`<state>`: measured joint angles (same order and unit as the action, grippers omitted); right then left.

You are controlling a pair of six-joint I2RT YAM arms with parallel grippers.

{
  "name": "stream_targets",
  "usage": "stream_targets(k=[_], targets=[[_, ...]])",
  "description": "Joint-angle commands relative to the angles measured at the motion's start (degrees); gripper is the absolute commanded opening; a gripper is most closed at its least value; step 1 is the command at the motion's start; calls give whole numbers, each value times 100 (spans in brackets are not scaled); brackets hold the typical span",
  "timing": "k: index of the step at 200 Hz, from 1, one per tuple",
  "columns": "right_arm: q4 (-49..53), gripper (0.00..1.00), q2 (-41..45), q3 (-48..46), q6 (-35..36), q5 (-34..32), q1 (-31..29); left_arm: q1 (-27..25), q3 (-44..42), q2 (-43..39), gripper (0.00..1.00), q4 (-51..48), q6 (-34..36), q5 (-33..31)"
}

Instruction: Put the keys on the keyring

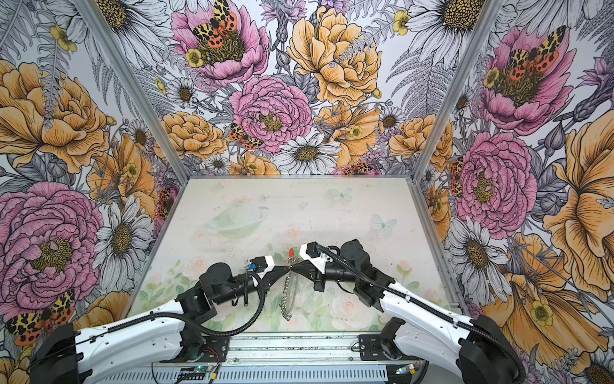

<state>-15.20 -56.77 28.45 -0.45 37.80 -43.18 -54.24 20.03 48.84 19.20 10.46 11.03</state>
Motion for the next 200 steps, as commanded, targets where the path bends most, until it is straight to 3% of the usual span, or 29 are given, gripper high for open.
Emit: stream_targets(k=[1, 43, 69, 200], targets=[[273, 0, 32, 142, 284, 66, -39, 48, 145, -79, 0, -251, 109, -93], [1594, 15, 30, 498, 743, -180, -41, 51, 304, -16, 0, -747, 341, -281], [1779, 24, 26, 528, 757, -366, -41, 40, 368, 11, 0, -963, 486, -248], [1949, 19, -690, 987, 498, -484, -199, -83, 503, 181, 0, -1242, 659, -254]])
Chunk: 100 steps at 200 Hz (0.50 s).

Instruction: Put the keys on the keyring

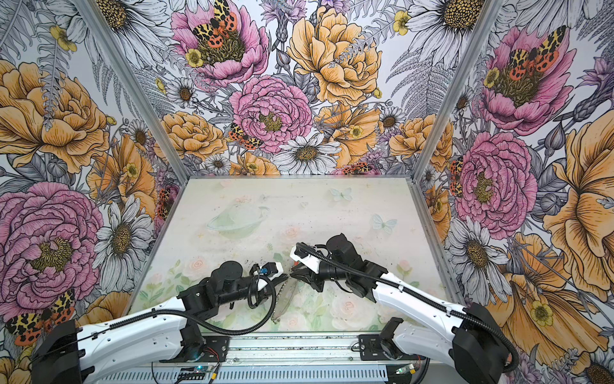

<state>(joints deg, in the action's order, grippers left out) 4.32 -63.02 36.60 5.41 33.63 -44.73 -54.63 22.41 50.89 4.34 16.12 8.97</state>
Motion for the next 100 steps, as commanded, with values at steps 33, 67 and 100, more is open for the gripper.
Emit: stream_targets(k=[33, 67, 100], targets=[[-1, 20, -166, 210, -138, -135, -43, -48, 257, -18, 0, 246, 110, -106], [-1, 12, -270, 273, -150, -110, -203, -57, 263, -18, 0, 249, 128, -77], [-1, 8, -365, 335, -154, -102, -237, -57, 263, -9, 0, 247, 137, -65]])
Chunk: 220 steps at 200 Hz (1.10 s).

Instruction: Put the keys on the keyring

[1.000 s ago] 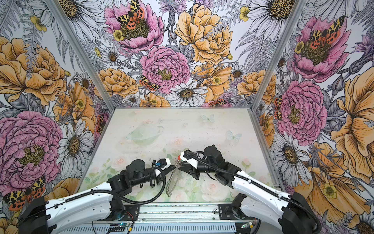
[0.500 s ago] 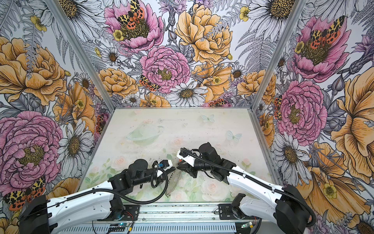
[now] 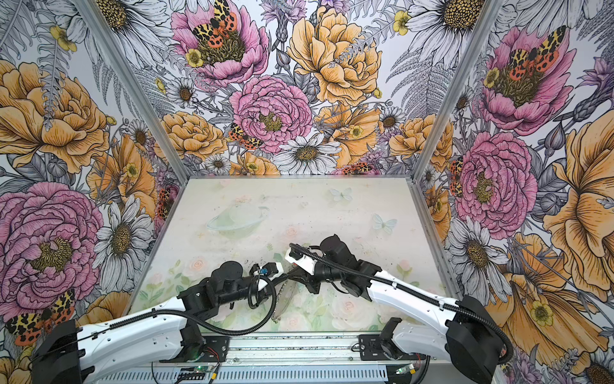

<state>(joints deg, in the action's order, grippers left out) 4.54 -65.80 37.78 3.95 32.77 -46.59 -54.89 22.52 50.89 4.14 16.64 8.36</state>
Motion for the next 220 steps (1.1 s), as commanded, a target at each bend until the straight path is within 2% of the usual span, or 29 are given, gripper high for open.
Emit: stream_targets(k=[1, 26, 110, 136, 163, 220], targets=[[-23, 8, -89, 219, -12, -17, -52, -35, 257, -9, 0, 269, 84, 2], [-23, 3, -126, 221, -13, -38, -61, -30, 244, -36, 0, 271, 74, -9], [-28, 0, 120, 201, -67, -462, -32, -42, 161, -106, 0, 364, 23, -150], [-428, 0, 365, 42, -243, -513, 30, -22, 56, -136, 10, 492, -91, -176], [-1147, 0, 564, -231, -551, -329, 79, 12, -41, -227, 14, 589, -220, -167], [-1711, 0, 537, -364, -772, -336, 80, 47, -182, -405, 21, 691, -324, -155]])
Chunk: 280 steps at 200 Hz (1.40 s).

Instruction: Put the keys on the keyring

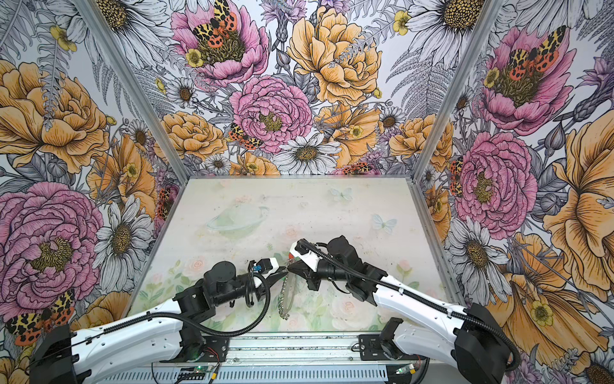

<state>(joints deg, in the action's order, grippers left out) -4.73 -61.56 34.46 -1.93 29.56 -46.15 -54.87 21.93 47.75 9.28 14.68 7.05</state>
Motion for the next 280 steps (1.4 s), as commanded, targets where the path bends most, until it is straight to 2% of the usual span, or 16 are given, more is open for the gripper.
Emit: stream_targets(k=[1, 30, 60, 101, 188, 280], targets=[[-797, 0, 111, -34, -189, -18, 32, 46, -126, -90, 21, 178, -129, -22], [-1020, 0, 201, -131, -230, -45, 39, 81, -142, -73, 22, 180, -164, -33], [-1062, 0, 271, -193, -220, -117, 43, 108, -150, -64, 17, 180, -173, -52], [-1188, 0, 346, -263, -259, -163, 44, 143, -181, -56, 16, 215, -200, -67], [-1765, 0, 335, -418, -535, -251, 41, 160, -147, 146, 8, 259, -256, 147], [-2364, 0, 146, -578, -823, -451, 43, 159, -101, 176, 19, 263, -253, 433]])
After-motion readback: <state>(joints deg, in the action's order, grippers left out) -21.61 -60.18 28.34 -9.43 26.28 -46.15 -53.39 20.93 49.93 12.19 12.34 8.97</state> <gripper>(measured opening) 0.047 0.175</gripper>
